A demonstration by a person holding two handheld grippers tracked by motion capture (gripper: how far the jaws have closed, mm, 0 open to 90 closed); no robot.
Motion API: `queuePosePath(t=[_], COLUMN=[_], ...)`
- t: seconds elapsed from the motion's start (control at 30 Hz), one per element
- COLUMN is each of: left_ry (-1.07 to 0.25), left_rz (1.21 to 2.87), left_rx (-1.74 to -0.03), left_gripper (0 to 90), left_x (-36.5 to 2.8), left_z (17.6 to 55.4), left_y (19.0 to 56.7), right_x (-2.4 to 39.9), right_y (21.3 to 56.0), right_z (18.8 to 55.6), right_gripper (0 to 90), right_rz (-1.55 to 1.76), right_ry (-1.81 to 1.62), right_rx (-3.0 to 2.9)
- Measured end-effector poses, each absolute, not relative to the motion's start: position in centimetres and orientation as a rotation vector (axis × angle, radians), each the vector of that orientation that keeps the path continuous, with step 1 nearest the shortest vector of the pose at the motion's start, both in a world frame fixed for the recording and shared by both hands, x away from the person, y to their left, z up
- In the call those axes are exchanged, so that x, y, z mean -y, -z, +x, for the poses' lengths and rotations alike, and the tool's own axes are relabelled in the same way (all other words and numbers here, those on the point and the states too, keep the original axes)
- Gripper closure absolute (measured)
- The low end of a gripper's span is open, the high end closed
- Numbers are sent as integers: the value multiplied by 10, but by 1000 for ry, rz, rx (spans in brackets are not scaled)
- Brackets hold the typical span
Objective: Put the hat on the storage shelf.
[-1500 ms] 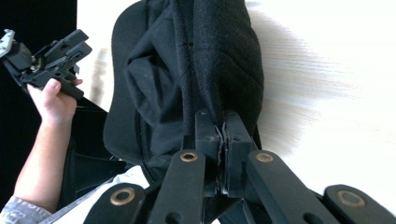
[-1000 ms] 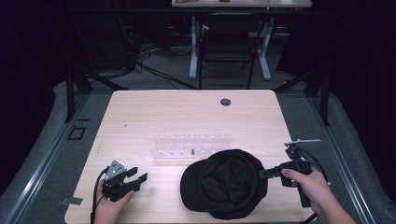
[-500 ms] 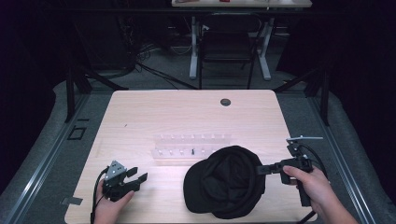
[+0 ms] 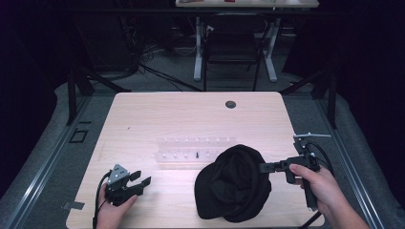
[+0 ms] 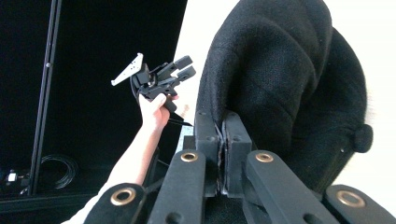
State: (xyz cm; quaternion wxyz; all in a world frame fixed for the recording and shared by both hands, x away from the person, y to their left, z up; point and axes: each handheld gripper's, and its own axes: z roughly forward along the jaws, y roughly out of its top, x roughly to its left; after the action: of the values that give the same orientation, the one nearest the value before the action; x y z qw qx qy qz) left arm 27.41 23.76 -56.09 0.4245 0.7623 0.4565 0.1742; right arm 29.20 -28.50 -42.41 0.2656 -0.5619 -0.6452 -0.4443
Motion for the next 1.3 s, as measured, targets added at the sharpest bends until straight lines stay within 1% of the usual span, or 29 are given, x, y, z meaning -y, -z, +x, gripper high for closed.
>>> queuePosePath(t=[0.43, 0.6, 1.1, 1.3], left_ry=[-440, -441, -450, -447], left_rz=[1896, 1895, 1888, 1891], left_rx=[-1142, -1142, -1142, -1143], left_gripper=[478, 475, 468, 468], left_x=[-238, -238, -237, -238], left_z=[274, 274, 274, 274], left_y=[562, 562, 561, 561], right_x=[281, 277, 281, 284], right_y=[407, 392, 371, 359], right_z=[292, 288, 288, 288], right_gripper=[880, 881, 881, 882], right_rz=[-1491, -1461, -1447, -1432], right_ry=[1259, 1312, 1363, 1434], right_rx=[1741, 1752, 1750, 1725])
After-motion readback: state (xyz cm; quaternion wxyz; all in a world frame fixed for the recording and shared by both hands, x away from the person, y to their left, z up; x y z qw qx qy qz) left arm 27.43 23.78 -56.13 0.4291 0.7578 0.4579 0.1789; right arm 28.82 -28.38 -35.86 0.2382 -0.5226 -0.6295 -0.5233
